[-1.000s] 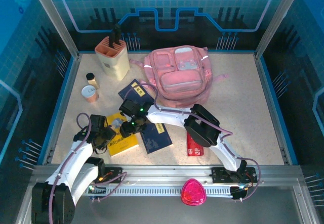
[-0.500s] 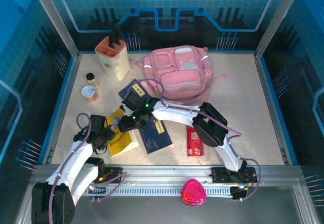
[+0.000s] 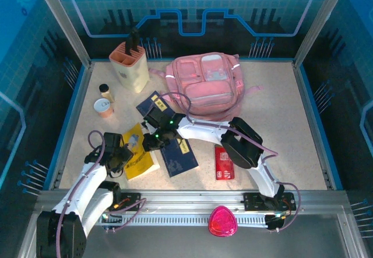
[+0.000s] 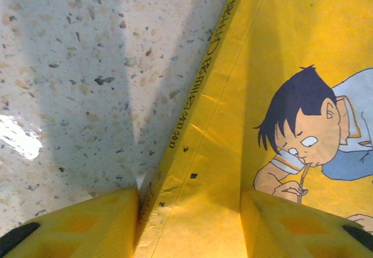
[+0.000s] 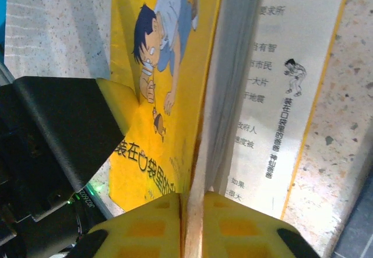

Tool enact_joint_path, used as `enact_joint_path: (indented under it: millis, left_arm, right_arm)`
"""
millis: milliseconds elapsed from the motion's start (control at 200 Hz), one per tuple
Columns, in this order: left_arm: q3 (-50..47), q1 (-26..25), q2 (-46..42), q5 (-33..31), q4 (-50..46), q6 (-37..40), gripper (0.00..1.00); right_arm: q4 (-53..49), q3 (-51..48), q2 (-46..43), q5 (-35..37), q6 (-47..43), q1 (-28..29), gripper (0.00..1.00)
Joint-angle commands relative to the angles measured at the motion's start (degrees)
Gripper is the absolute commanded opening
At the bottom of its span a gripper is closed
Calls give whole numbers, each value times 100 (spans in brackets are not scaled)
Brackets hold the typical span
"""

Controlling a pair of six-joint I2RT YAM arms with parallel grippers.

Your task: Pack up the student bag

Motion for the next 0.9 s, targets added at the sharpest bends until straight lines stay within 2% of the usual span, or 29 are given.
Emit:
enact_joint_path:
  millis: [0, 190, 370, 545, 715, 895]
  left_arm:
    - [202, -13, -106, 226, -101, 31, 53]
    - [793, -4, -528, -114, -791, 275, 63]
    - [1870, 22, -738, -536, -1627, 587, 71]
    - [2948, 31, -807, -520, -2148, 900, 78]
    - [3467, 31, -877, 268, -2074, 1052, 85]
    - [3158, 22, -930, 2025, -1110, 1132, 86]
  right_arm:
    - [322, -92, -373, -269, -24, 70, 7]
    - [540, -356, -923, -367, -43, 59, 2]
    - [757, -724, -1634, -456, -12, -81, 0]
    - [916, -1198, -2469, -589, 58, -335, 0]
    - [1084, -1771, -3284, -772, 169, -809, 0]
    - [734, -2112, -3963, -1174, -86, -1403, 0]
